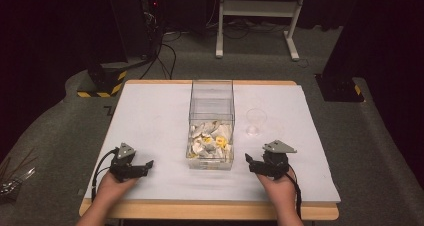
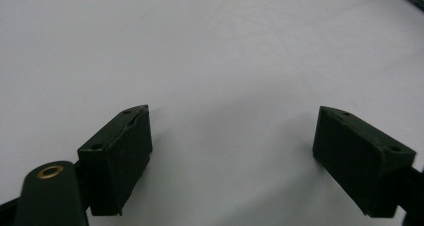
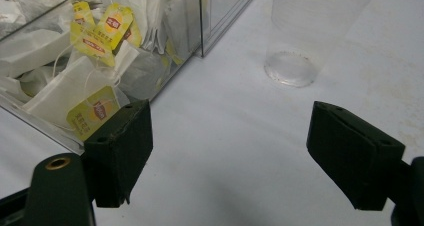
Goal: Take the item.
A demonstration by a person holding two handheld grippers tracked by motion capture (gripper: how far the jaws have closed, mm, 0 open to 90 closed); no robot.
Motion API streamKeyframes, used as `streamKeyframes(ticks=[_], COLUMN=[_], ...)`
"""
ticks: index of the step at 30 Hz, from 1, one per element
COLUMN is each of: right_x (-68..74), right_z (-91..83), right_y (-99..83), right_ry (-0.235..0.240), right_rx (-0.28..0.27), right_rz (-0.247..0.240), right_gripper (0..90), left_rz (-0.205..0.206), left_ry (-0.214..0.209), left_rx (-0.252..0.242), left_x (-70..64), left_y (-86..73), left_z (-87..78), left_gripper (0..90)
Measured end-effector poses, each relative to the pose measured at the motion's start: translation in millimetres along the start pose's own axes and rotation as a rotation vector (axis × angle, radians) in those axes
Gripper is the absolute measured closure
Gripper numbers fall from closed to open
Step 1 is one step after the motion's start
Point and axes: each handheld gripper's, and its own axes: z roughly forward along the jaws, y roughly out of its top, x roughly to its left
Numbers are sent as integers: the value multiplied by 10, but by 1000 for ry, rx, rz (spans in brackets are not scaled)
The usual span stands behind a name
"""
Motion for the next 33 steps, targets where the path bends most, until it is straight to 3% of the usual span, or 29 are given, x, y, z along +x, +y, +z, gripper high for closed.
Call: streamKeyframes(ticks=[16, 25, 33], right_x=[-24, 61, 136], right_z=[-102, -130, -129], right_y=[111, 227, 351], right_ry=[21, 28, 72], right_rx=[-49, -67, -85], right_rz=[6, -18, -18], right_gripper=[258, 273, 285], left_rz=[2, 1, 4], left_ry=[1, 1, 2], left_rx=[0, 0, 1], left_x=[0, 0, 3], left_y=[-1, 0, 0], left_z=[-1, -1, -1], left_gripper=[161, 161, 162])
